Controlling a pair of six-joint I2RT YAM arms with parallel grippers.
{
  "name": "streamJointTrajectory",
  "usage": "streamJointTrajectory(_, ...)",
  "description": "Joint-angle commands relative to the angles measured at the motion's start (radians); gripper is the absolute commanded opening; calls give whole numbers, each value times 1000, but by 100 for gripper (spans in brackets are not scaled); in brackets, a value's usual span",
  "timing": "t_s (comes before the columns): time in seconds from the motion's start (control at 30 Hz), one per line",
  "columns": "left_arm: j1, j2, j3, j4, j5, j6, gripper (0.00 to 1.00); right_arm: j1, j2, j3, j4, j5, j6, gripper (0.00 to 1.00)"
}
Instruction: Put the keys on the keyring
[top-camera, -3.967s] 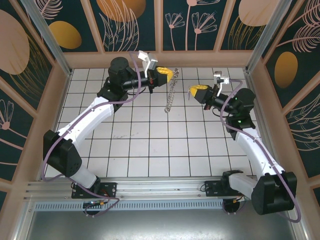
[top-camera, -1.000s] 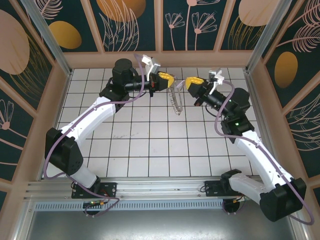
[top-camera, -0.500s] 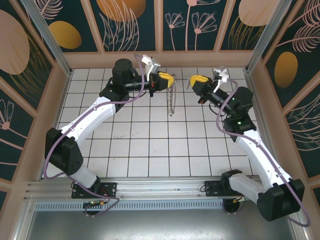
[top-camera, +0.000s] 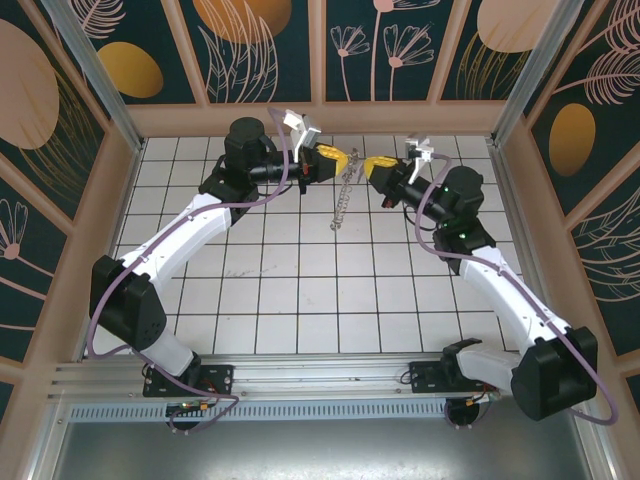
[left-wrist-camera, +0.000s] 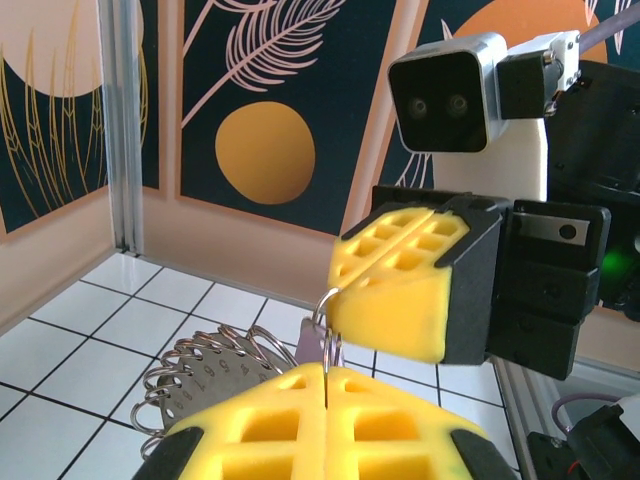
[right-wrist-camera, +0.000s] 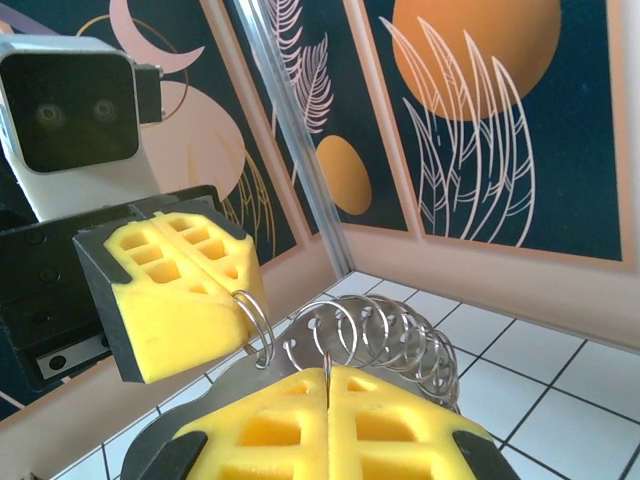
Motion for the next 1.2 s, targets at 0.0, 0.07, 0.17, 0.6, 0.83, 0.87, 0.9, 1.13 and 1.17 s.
streamJointTrajectory(0.0, -4, -12, -2, 63, 29, -16, 0, 19, 12, 33, 65, -17, -8, 0)
streamJointTrajectory(0.07, -3, -12, -2, 62, 31, -16, 0, 26, 19, 39, 69, -16, -10, 0)
streamJointTrajectory(0.17, -4, -10, -2, 64, 30, -16, 0, 34, 24, 48, 73, -14, -11, 0)
streamJointTrajectory(0.6, -4, -8, -5, 68, 32, -18, 0, 64, 11, 67, 80, -8, -16, 0)
streamJointTrajectory(0.83, -3, -10, -7, 70, 29, -18, 0, 73, -4, 65, 65, 7, -29, 0)
streamJointTrajectory(0.87, -3, -10, -7, 70, 29, -18, 0, 72, -8, 61, 58, 14, -35, 0)
streamJointTrajectory(0.9, -3, -10, -7, 71, 29, -18, 0, 72, -16, 57, 51, 23, -40, 0)
streamJointTrajectory(1.13, -3, -15, -11, 73, 28, -15, 0, 69, -84, 21, -23, 88, -72, 0)
streamJointTrajectory(1.17, -3, -15, -11, 74, 28, -16, 0, 68, -92, 16, -26, 94, -72, 0)
